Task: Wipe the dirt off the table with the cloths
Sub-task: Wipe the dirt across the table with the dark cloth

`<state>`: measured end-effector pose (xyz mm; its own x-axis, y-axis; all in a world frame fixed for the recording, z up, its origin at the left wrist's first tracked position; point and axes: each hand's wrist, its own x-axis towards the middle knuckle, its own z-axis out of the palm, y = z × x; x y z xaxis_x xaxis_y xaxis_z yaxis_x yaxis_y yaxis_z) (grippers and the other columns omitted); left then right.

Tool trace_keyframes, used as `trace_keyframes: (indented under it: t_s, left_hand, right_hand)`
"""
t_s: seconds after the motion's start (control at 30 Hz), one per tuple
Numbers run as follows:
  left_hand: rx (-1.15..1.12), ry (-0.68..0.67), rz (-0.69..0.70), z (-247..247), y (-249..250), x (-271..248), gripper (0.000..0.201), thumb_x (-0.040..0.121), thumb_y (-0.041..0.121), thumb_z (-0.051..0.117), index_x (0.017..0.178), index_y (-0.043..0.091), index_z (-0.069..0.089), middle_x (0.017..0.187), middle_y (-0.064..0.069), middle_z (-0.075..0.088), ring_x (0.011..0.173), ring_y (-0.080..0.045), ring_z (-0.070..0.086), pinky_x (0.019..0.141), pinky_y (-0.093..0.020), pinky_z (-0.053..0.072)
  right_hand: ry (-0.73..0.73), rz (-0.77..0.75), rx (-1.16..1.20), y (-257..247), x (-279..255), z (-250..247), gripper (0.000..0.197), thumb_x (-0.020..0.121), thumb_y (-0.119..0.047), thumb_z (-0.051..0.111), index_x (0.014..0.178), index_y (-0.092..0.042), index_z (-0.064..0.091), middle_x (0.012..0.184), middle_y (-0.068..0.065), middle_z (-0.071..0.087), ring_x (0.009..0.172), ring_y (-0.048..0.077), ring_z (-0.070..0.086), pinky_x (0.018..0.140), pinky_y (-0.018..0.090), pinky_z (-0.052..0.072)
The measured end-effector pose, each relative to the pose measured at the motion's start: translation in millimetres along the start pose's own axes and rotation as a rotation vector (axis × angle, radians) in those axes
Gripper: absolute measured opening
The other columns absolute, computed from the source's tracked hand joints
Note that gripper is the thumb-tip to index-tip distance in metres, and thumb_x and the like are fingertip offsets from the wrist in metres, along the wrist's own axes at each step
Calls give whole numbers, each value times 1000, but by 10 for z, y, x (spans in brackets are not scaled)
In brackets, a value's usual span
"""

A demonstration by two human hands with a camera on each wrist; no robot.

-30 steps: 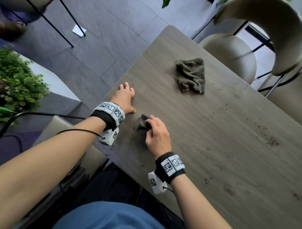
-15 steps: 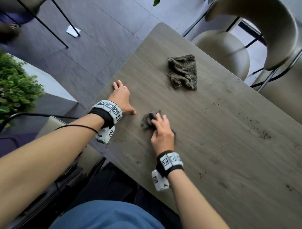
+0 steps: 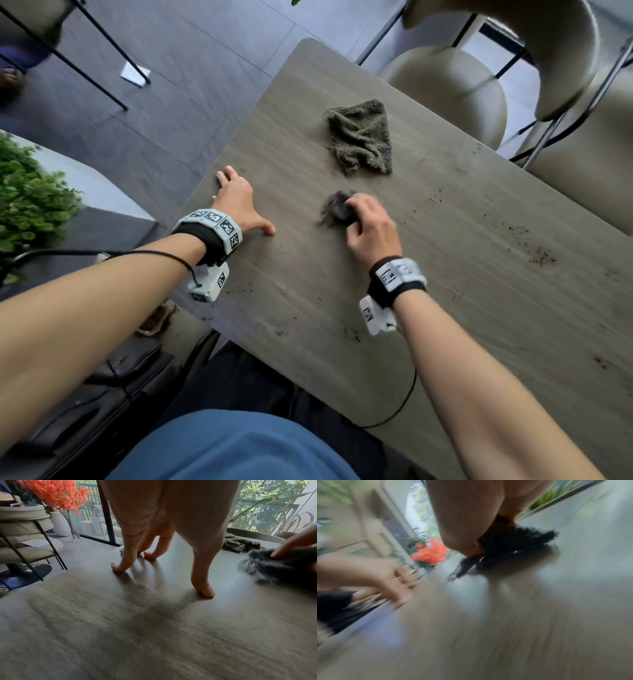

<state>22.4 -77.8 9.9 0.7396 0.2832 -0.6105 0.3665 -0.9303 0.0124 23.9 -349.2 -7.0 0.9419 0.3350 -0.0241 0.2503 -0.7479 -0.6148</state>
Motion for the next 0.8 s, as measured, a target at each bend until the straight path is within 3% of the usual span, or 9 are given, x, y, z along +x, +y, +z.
trace_keyframes:
  t_s: [0.07,0.13,0.2,0.3,0.43,0.6,0.7,0.8]
  left_hand:
    - [-1,-2,-9,5,1,10,146,44,66,91,148,-14,26,157,-34,9,147,-47,10,112,-58,37]
    - [-3,-6,-14,5,12,14,144,44,65,92,147,-13,27,157,-34,10,147,-47,10,112,-58,38]
    - [-5,-8,-15,6,19,10,144,45,65,92,147,-13,27,157,-33,10,146,-47,10,112,-58,37]
    - [-12,-7,-17,15,16,5,144,45,64,92,147,-13,27,158,-32,8,147,-46,10,114,-57,34]
    - [-20,-8,-21,26,10,2,145,44,64,92,147,-13,26,158,-32,8,147,-46,9,113,-58,36]
    - [-20,-3,-11,41,-3,2,145,47,64,91,149,-13,23,159,-33,5,148,-46,6,113,-60,34]
    - [-20,-6,-11,41,3,0,145,47,63,92,150,-13,22,160,-33,4,149,-46,5,114,-60,34]
    - [-17,-3,-8,42,12,2,145,47,63,92,149,-13,23,160,-34,3,150,-47,4,113,-61,34]
  right_hand:
    - [55,62,-9,242,218,-168,46,72,2,52,115,-12,59,123,6,58,110,26,57,96,33,47]
    - [69,85,-31,393,273,-205,45,77,4,51,117,-12,60,129,6,58,119,27,54,103,33,43]
    - [70,123,-40,427,170,-131,44,82,5,50,121,-14,62,139,4,54,133,26,45,113,31,34]
    - [92,195,-16,250,-174,31,46,83,3,51,122,-20,62,145,-3,49,140,18,37,109,29,34]
    - [16,110,-3,-86,-834,238,52,76,7,57,120,-20,64,144,-4,50,138,16,40,107,33,42]
    - [-131,5,69,-350,-1505,438,49,75,4,63,120,-17,66,142,-2,52,136,17,44,108,36,41]
    - [-118,-8,135,-328,-1416,340,46,76,-2,63,118,-20,68,136,-1,58,130,15,50,102,34,48]
    - [-59,-9,110,-107,-937,76,43,74,-3,64,114,-18,71,133,1,61,128,17,52,105,30,44]
